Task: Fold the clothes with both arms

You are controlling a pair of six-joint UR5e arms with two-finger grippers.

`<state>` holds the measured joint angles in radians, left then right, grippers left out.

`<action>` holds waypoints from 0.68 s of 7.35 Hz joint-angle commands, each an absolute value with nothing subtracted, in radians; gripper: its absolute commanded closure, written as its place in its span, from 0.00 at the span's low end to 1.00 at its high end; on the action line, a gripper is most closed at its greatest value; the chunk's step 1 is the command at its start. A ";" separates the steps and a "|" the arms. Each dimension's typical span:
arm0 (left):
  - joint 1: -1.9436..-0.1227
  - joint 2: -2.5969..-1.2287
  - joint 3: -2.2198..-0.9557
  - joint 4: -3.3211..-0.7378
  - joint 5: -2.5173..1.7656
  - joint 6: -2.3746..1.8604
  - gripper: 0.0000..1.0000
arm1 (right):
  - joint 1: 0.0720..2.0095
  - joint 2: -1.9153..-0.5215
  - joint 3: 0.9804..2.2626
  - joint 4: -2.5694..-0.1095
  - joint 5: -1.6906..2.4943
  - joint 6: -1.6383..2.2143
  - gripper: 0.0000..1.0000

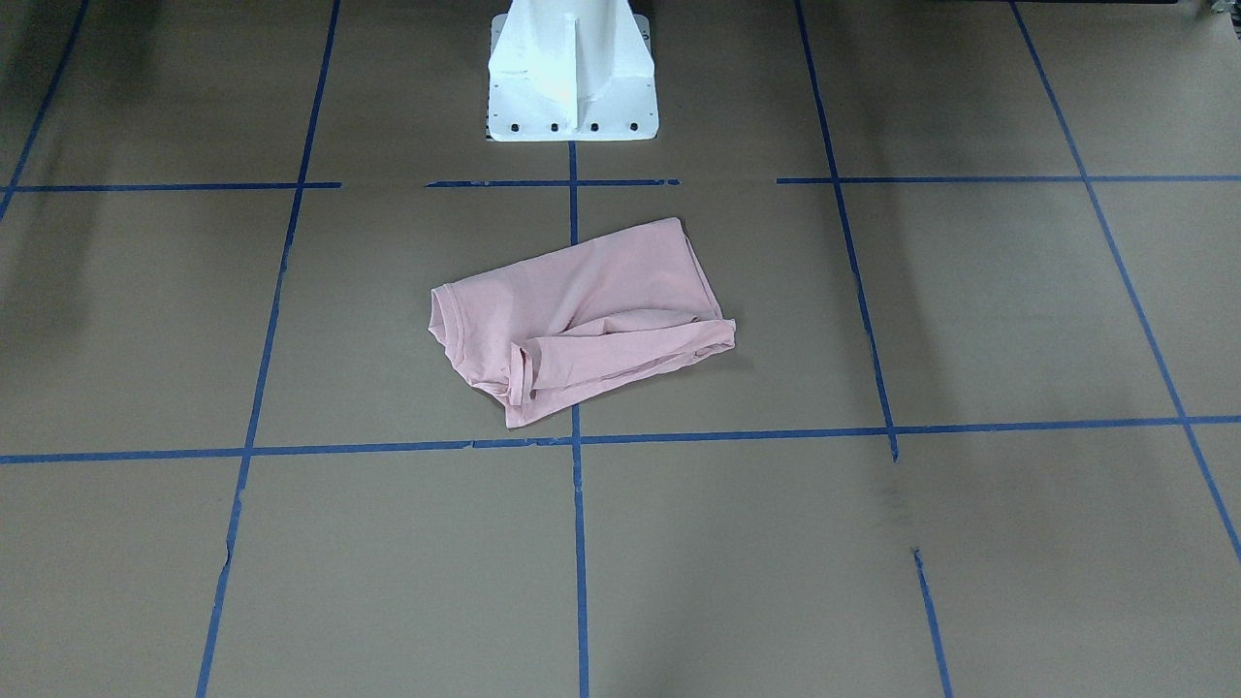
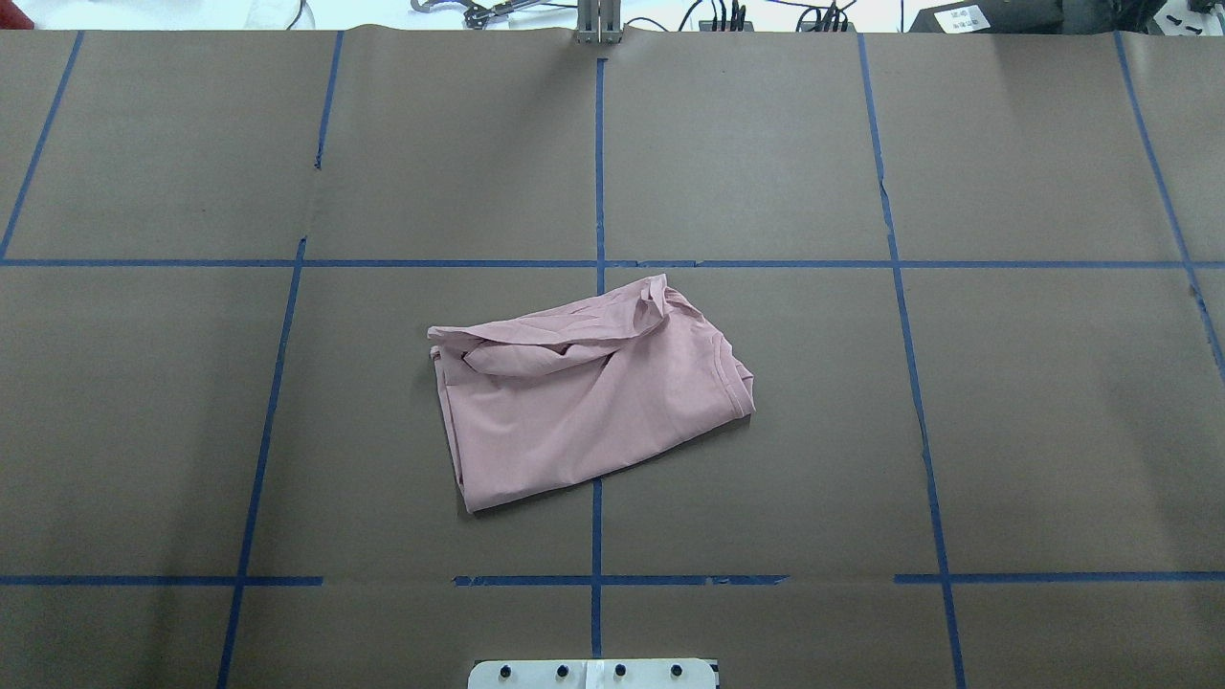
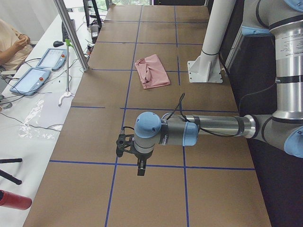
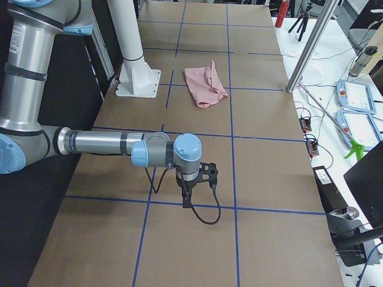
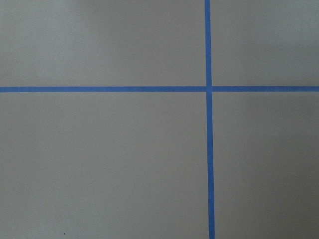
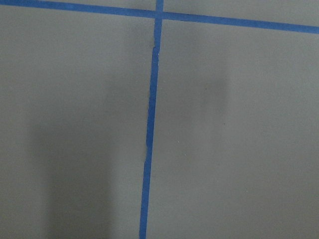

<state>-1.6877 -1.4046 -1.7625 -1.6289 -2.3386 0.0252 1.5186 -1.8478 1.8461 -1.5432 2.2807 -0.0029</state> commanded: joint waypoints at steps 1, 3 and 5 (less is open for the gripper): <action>-1.687 -1.404 -1.764 -1.631 -2.333 0.028 0.00 | 1.519 -1.848 1.847 -1.542 2.281 -0.003 0.00; -1.687 -1.404 -1.756 -1.631 -2.333 0.023 0.00 | 1.519 -1.848 1.847 -1.542 2.283 -0.002 0.00; -1.687 -1.402 -1.753 -1.629 -2.333 0.023 0.00 | 1.519 -1.848 1.848 -1.542 2.283 -0.002 0.00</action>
